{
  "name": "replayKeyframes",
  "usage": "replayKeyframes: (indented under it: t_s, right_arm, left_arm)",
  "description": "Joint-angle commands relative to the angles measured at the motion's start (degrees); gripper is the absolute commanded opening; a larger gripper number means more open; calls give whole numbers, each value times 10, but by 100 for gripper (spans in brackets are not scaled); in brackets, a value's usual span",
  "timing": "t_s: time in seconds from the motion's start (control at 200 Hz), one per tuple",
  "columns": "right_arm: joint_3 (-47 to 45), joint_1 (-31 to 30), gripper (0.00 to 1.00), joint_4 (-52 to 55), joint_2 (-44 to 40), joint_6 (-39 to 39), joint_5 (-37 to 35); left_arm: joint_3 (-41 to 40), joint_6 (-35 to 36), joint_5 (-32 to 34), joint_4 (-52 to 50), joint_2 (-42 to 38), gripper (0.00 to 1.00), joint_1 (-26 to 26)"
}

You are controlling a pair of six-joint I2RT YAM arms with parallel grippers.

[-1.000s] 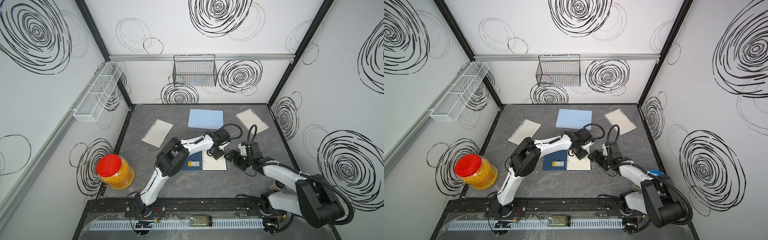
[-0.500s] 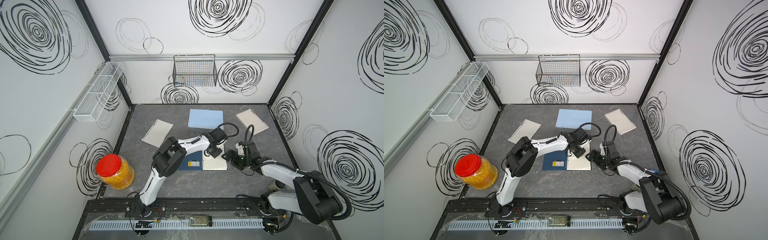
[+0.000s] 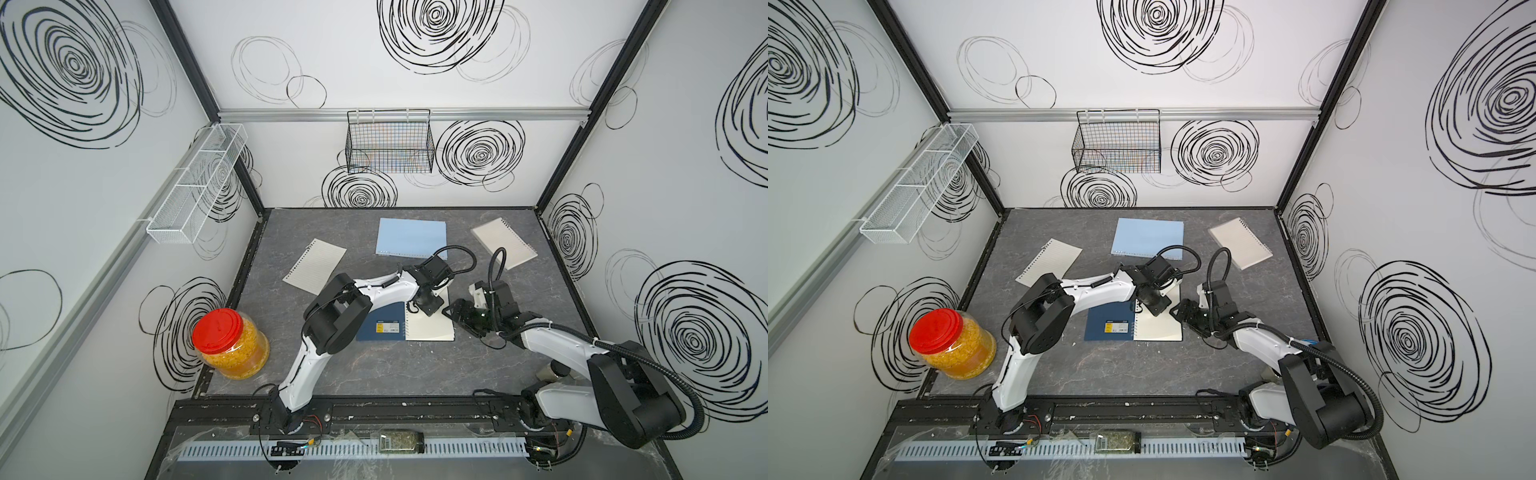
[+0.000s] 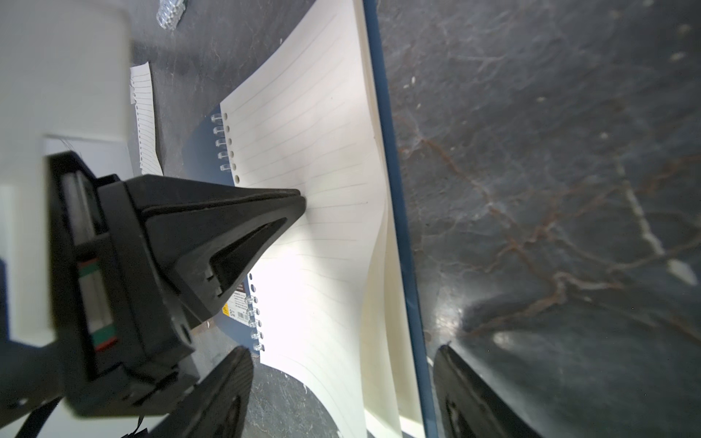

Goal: Tear off pages from different notebooks
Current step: Tear off the paper from the notebook.

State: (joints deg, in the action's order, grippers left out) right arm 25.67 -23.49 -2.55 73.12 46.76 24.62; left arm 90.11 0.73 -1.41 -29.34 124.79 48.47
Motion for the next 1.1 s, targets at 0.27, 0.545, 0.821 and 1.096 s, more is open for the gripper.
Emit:
replayKeyframes:
  t_s: [0.27, 0.545, 0.821, 1.096]
  right_arm:
    - [21, -13, 61, -9, -1, -5, 12]
    - [25, -15, 55, -10, 1, -7, 10]
    - [30, -20, 49, -15, 13, -7, 17]
    - [33, -27, 42, -23, 29, -8, 22]
  left_arm:
    - [-49, 2, -22, -80, 78, 0, 2]
    - [-58, 4, -21, -78, 75, 0, 2]
    - [-58, 3, -22, -78, 76, 0, 1]
    - [-63, 3, -24, -76, 74, 0, 3]
